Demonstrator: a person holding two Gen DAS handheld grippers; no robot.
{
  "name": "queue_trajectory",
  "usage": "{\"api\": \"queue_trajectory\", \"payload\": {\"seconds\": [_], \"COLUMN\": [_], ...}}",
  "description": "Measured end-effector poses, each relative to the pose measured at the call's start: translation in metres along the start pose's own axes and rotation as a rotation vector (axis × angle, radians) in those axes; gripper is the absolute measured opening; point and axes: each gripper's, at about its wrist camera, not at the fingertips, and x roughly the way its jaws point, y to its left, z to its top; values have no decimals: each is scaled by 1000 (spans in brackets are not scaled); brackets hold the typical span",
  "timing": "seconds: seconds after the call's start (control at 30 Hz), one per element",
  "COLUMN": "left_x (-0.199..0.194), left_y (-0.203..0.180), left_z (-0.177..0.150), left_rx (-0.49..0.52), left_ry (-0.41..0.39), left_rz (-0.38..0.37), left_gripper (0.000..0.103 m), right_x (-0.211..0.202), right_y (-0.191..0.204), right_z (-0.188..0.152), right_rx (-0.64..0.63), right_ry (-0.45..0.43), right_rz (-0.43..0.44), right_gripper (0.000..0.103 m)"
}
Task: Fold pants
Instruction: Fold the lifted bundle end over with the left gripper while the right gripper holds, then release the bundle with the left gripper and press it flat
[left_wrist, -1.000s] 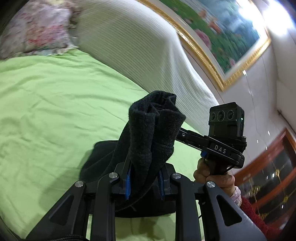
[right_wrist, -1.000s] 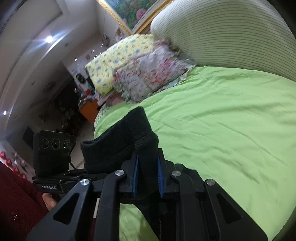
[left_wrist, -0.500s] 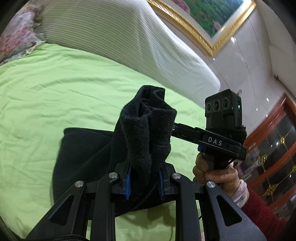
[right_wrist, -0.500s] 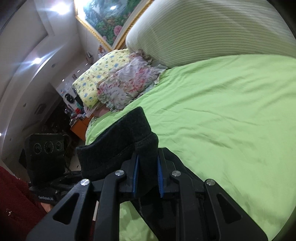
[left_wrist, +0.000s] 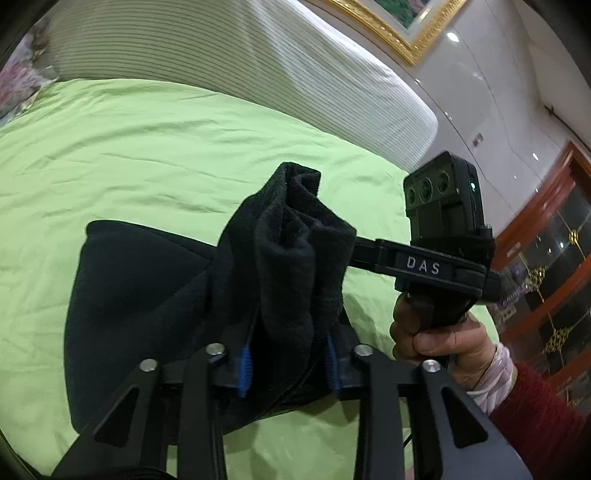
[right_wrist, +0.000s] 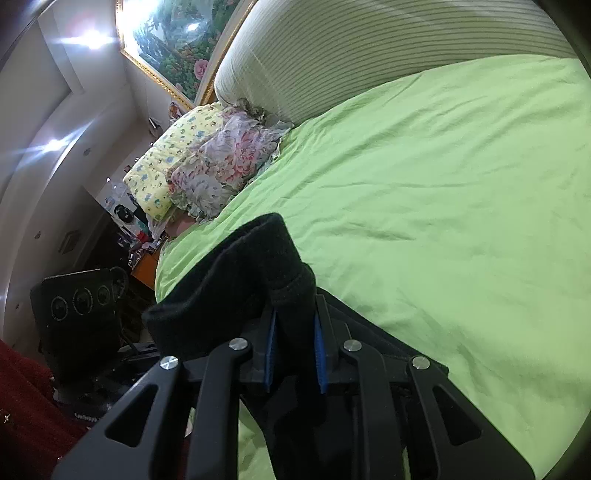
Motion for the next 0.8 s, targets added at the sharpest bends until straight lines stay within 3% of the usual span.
{"api": "queue_trajectory", "payload": {"seconds": [0.13, 0.37, 0.47, 0.57, 0.8], "left_x": [6, 24, 32, 33, 5], "left_y": [-6, -22, -28, -28, -21], "left_z": [2, 0, -1, 0, 9], "left_rx": [22, 65, 80, 81, 57], "left_ry": [6, 42, 72, 100, 77], "left_rz": [-17, -65, -95, -126, -143], "left_gripper": [39, 52, 59, 60, 72], "right_x": [-2, -16, -30, -45, -84], "right_y": [-6, -16, -16, -12, 10], "right_z": [-4, -20, -28, -35, -51], "right_rx": [25, 88, 143, 174, 250], "right_ry": [-6, -22, -61, -90, -225], "right_rz": [-20, -142, -194, -307, -370], "right_gripper": [24, 28, 28, 28, 41]}}
